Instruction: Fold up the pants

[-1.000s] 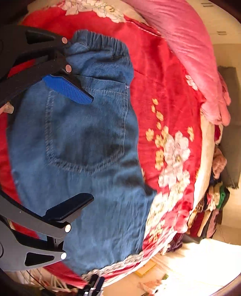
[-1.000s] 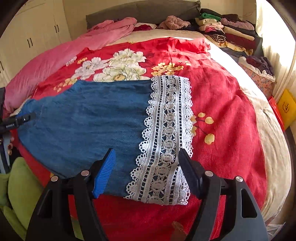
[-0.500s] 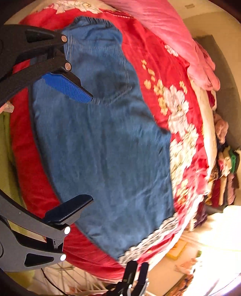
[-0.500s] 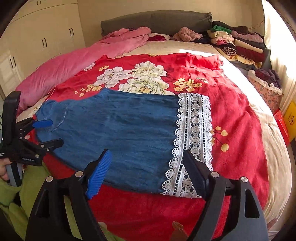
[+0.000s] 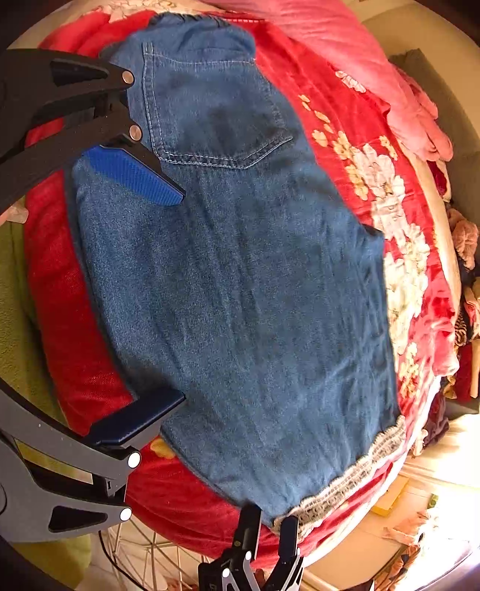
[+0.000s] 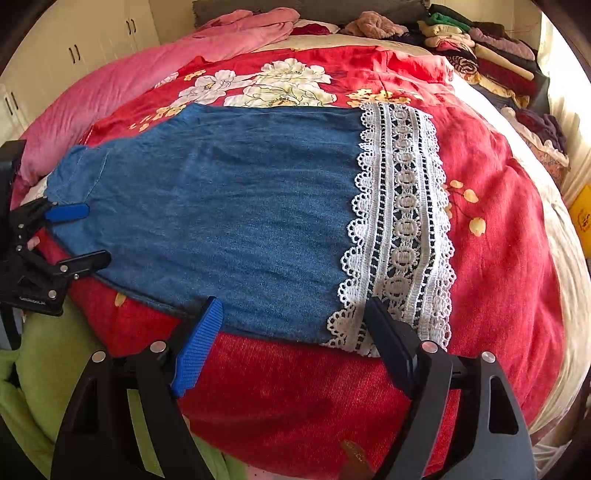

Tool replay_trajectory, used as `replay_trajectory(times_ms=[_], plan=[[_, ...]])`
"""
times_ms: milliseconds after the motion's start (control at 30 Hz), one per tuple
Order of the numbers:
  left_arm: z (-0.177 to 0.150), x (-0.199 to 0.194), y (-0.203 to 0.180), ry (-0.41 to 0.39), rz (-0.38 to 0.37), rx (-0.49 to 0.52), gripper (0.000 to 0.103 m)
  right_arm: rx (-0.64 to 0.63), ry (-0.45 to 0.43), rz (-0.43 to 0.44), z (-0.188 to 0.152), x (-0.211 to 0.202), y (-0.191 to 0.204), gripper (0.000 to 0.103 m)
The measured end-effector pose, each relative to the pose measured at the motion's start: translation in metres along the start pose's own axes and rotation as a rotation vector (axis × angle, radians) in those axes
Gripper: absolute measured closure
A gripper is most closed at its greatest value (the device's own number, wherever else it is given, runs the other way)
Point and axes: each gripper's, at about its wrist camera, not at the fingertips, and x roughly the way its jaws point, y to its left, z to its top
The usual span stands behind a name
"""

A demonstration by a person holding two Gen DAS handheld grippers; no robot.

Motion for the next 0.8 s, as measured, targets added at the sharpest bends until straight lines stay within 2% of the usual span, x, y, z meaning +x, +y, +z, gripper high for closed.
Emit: replay_trajectory(times_ms=[133,300,367,633,667,700,800], plan=[[0.004,-0.019,0.000,-0.060,-0.019,-0.014,0.010,0.029,-0.067,0.019,0.001,-0.021,-0.006,0.024],[0.011,-0.034,-0.006,-0.100,-0.014,-0.009,0.010,0.051,-0.123,0.022,0.003,-0.043,-0.013,0.019],[0.013,-0.038,-0.010,-0.110,-0.011,0.000,0.010,0.060,-0.139,0.020,0.004,-0.049,-0.016,0.016],[0.018,-0.052,-0.019,-0.141,0.015,0.019,0.010,0.076,-0.203,0.021,0.005,-0.073,-0.024,0.016],[0.019,-0.054,-0.020,-0.144,0.017,0.020,0.010,0.077,-0.210,0.023,0.006,-0.075,-0.025,0.015],[0.020,-0.055,-0.020,-0.147,0.017,0.022,0.010,0.081,-0.218,0.023,0.006,-0.077,-0.026,0.008],[0.021,-0.058,-0.022,-0.157,0.020,0.027,0.010,0.092,-0.245,0.020,0.005,-0.085,-0.029,0.007]])
